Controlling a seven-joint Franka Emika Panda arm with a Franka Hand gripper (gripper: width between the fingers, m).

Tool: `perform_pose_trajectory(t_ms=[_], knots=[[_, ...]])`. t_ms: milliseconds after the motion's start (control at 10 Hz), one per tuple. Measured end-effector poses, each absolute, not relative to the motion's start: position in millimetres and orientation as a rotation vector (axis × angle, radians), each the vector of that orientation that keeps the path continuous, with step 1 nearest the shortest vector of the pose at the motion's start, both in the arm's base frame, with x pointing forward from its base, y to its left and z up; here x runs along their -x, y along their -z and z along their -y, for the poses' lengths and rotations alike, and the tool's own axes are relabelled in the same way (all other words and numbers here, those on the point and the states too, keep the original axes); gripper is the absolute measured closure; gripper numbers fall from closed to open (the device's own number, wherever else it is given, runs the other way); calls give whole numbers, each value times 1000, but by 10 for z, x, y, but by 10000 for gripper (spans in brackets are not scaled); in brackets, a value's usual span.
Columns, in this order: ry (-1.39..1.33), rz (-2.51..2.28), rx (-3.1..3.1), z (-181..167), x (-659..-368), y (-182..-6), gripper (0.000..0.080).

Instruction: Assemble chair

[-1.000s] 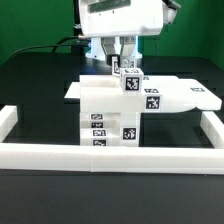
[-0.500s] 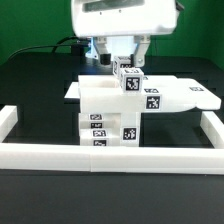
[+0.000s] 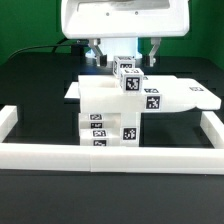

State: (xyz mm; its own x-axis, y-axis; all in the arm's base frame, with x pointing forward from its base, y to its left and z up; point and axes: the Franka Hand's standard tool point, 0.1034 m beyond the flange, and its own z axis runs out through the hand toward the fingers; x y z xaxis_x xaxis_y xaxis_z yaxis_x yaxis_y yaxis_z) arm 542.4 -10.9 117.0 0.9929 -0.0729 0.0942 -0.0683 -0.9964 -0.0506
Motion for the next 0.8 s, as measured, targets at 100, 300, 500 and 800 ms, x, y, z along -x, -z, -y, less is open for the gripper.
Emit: perform_pose_trajectory(t_ms=[100, 300, 500, 800], knots=[[131, 105, 3107, 109, -5430, -1156, 150], [130, 31, 3107, 112, -5429, -1152, 280], [129, -27, 3106, 113, -5428, -1151, 517], [122, -419, 3065, 106, -5428, -1151, 517]])
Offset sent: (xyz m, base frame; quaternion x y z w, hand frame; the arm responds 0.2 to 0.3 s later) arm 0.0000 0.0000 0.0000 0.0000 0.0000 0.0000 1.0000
